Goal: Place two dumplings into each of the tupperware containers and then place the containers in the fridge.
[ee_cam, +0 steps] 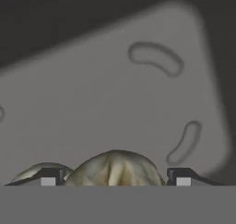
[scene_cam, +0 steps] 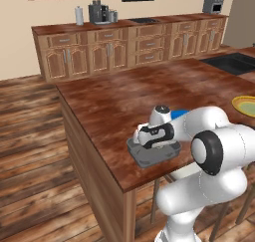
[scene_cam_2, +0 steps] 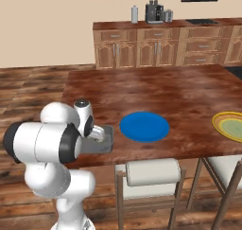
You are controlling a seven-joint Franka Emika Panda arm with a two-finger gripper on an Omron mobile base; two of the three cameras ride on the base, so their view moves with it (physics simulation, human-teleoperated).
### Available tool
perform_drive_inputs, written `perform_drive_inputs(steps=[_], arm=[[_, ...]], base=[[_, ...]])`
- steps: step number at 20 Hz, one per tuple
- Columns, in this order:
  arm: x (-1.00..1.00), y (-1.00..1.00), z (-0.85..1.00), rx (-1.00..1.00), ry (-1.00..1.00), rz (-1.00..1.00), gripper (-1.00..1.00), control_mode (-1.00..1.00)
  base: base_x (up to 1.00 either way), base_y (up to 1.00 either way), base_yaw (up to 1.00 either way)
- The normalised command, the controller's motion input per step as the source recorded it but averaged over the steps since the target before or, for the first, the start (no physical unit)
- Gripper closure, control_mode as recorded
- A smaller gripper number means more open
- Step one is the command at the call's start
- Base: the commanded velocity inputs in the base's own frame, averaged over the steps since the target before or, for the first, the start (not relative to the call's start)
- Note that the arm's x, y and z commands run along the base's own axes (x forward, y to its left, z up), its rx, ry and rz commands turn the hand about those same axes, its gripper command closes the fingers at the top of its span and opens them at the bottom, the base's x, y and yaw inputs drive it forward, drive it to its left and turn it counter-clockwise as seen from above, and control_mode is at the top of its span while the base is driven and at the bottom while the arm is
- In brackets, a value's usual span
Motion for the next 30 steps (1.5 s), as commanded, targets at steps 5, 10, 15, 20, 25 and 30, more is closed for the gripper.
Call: perform_drive_inputs(steps=[5, 10, 15, 20, 25, 30], arm=[[-0.26, 0.00, 0.00, 0.00, 0.00, -0.04, -1.00, -1.00], [0.00, 0.00, 0.24, 0.01, 0.00, 0.00, -1.00, -1.00], [-0.04, -0.04, 0.54, 0.00, 0.01, 0.00, -1.00, -1.00], [-0.55, -0.71, 0.51, 0.00, 0.00, -0.18, -1.00, -1.00], [-0.47, -0.67, 0.25, 0.00, 0.05, -0.19, -1.00, -1.00], [-0.14, -0.55, -0.03, 0.02, 0.06, -0.29, -1.00, -1.00]], base=[[0.00, 0.00, 0.00], [0.00, 0.00, 0.00], [0.00, 0.00, 0.00], [0.00, 0.00, 0.00], [0.00, 0.00, 0.00], [0.00, 0.00, 0.00]])
